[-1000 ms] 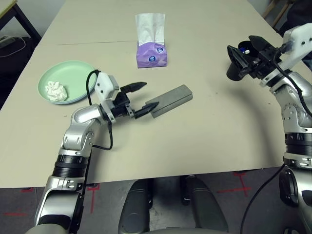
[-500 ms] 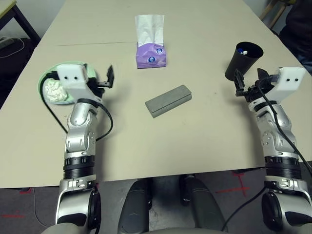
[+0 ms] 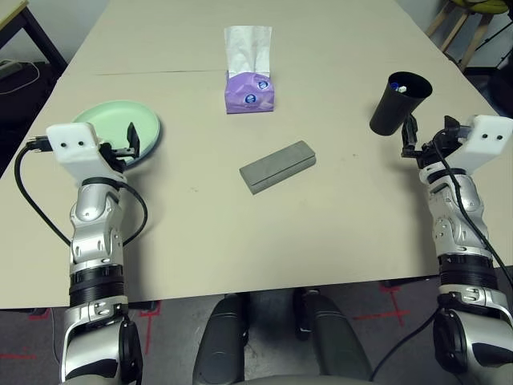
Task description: Organize and tidy the items on the table.
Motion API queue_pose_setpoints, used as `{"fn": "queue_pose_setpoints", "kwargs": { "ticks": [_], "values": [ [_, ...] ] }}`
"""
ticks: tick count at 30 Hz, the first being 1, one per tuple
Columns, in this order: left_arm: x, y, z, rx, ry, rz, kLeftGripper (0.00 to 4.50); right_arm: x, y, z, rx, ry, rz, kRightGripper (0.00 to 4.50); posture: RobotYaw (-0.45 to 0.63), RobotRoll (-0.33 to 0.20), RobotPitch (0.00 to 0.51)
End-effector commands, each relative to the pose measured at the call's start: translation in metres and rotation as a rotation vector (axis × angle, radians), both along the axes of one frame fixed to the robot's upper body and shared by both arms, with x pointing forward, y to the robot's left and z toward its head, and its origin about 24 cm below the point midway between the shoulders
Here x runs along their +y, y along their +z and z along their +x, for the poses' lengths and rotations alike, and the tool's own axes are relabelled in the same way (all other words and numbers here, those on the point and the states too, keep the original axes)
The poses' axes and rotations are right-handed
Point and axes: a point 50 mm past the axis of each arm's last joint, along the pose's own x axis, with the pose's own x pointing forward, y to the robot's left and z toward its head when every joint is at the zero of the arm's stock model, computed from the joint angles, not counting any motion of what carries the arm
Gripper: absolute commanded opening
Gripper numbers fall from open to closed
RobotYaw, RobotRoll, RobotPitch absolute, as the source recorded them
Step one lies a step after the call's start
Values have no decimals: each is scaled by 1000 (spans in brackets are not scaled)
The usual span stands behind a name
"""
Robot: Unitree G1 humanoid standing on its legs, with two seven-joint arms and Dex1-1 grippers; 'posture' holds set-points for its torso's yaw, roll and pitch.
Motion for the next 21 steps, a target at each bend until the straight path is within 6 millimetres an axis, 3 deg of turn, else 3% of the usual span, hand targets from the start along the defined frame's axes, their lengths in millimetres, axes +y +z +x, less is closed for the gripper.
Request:
{"fn": "queue_pose_setpoints", "kwargs": {
  "ticks": [1, 21],
  "values": [
    [0, -12, -3, 17, -19, -35, 4500, -2, -6, -3, -1, 13, 4, 4464, 78, 0, 155],
    [-12, -22, -4, 46, -165, -50, 4500, -2, -14, -16, 42, 71, -47, 4464, 65, 0, 129]
  ]
}}
